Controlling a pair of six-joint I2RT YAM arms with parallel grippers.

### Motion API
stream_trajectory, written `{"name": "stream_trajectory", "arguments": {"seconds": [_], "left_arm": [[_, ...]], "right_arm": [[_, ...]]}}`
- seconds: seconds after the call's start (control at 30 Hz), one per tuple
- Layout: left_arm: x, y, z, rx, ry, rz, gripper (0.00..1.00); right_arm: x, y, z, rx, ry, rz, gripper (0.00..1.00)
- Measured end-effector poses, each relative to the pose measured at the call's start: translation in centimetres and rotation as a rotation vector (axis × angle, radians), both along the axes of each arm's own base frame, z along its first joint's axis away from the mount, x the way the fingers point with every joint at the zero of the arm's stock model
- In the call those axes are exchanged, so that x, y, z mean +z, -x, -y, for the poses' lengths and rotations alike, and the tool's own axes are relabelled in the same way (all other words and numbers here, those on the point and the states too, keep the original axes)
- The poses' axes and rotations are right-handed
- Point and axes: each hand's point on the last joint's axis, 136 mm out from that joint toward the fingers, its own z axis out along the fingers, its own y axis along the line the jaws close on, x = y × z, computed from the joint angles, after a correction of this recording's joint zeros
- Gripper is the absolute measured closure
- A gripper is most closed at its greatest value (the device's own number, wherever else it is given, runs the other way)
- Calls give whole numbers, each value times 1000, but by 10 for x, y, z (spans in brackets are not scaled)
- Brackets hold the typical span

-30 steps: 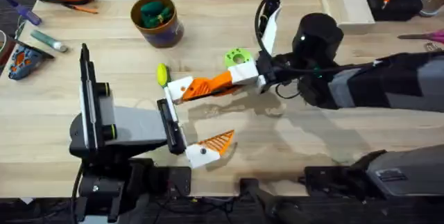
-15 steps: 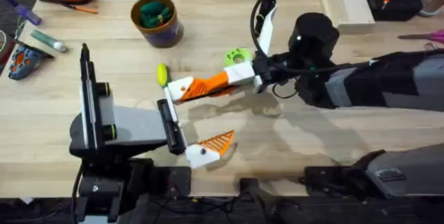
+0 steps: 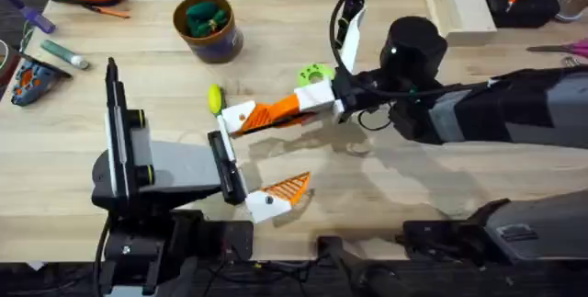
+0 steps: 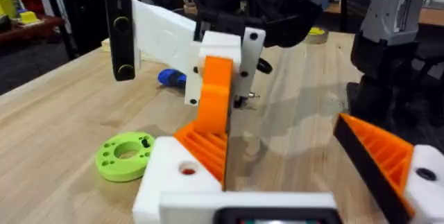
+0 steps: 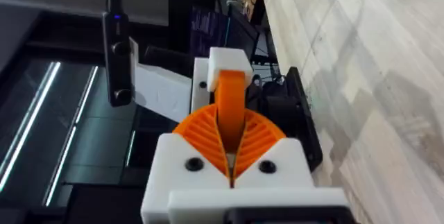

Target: Pick up the gripper from the table and insert it into the empty holder that is missing its gripper. Then pick up a screw, insert it into the mounting hole, and use the screwdriver to tighten it. Finally, clean up the table by picking up the vegetable and placing it into the bucket.

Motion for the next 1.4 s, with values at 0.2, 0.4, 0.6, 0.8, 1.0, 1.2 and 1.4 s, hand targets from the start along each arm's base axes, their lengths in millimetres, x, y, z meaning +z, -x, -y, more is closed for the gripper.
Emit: {"name": "stream_trajectory", "arguments": {"seconds": [0.2, 0.4, 0.6, 0.8, 1.0, 1.2, 1.4], "left_arm": [[0, 0, 0, 0, 0, 0, 15], [0, -1, 0, 4, 0, 0, 15], [0, -1, 0, 5, 0, -1, 14], [0, -2, -1, 10, 0, -3, 15], [0, -3, -1, 19, 1, -6, 15], [0, -4, -2, 24, 0, -5, 15], [0, -4, -2, 24, 1, -6, 15]], "right_arm": [[-1, 1, -4, -9, 3, 2, 992], [-1, -1, -6, -22, 5, 4, 992], [-2, -3, -6, -35, 6, 6, 992], [-2, -4, -7, -45, 7, 7, 992], [-2, -5, -9, -55, 9, 9, 992], [-2, -7, -10, -66, 10, 11, 992], [-2, -7, -10, -69, 10, 12, 992]]}}
